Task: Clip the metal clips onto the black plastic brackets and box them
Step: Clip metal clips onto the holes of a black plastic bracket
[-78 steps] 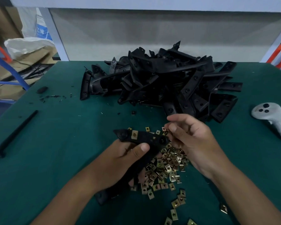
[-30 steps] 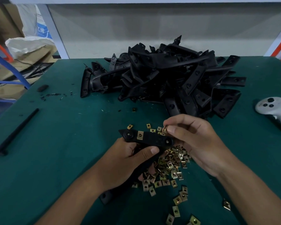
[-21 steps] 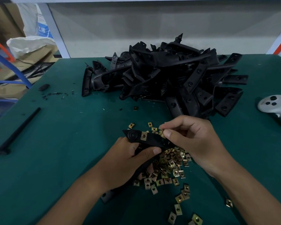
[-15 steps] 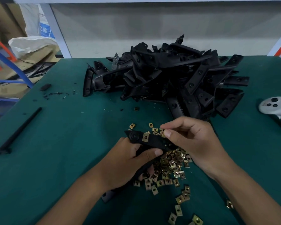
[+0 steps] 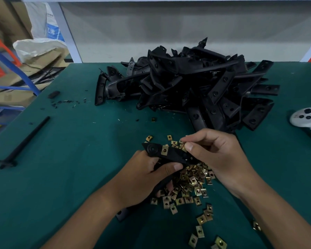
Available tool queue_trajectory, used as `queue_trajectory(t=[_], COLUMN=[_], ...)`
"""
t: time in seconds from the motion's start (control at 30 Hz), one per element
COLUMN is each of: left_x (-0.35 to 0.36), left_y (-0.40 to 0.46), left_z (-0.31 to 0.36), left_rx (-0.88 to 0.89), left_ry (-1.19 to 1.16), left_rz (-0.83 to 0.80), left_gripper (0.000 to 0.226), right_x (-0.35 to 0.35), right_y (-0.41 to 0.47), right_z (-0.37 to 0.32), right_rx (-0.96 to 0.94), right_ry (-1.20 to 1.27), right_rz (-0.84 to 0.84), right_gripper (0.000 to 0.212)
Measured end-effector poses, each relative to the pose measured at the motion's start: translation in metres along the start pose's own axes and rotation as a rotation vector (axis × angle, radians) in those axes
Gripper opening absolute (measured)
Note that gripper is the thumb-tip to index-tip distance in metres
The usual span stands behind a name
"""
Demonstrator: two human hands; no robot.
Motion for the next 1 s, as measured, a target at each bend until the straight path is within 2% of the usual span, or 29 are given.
queue_trajectory(t=[0.13, 0.3, 0.47, 0.63, 0.83, 1.0], left_x=[-0.002, -0.004, -0.007, -0.012, -0.011, -0.014], left_y=[0.0, 0.0, -0.002, -0.004, -0.002, 0.0], left_z=[0.0, 0.002, 0.012, 0.008, 0.007, 0.01], left_rx=[0.027, 0.062, 0.155, 0.138, 0.142, 0.132], left_ry=[0.013, 0.077, 0.204, 0.293, 0.205, 0.127], left_rz=[0.015, 0.032, 0.076, 0.086, 0.109, 0.177], left_gripper=[0.014, 0.014, 0.016, 0.013, 0.021, 0.017], right_x=[-0.001, -0.004, -0.009, -0.008, -0.004, 0.004], right_y=[0.001, 0.0, 0.0, -0.004, -0.006, -0.01], right_z=[-0.001, -0.004, -0.003, -0.006, -0.01, -0.008], right_rx=[-0.032, -0.107, -0.104, -0.075, -0.117, -0.182], right_ry=[-0.018, -0.163, -0.278, -0.253, -0.281, -0.397], right_rz=[-0.021, -0.06, -0.148, -0.25, -0.18, -0.074], right_gripper=[0.009, 0.011, 0.011, 0.022, 0.015, 0.025])
Point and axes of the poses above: each hand's wrist, its own y-axis towards the middle knuckle, its own x-axis out of the palm, z = x × y, the point moved 4 cm from there along y, towards the middle knuckle, and after that the axes turned 8 degrees about -x, right-handed, at the moved point
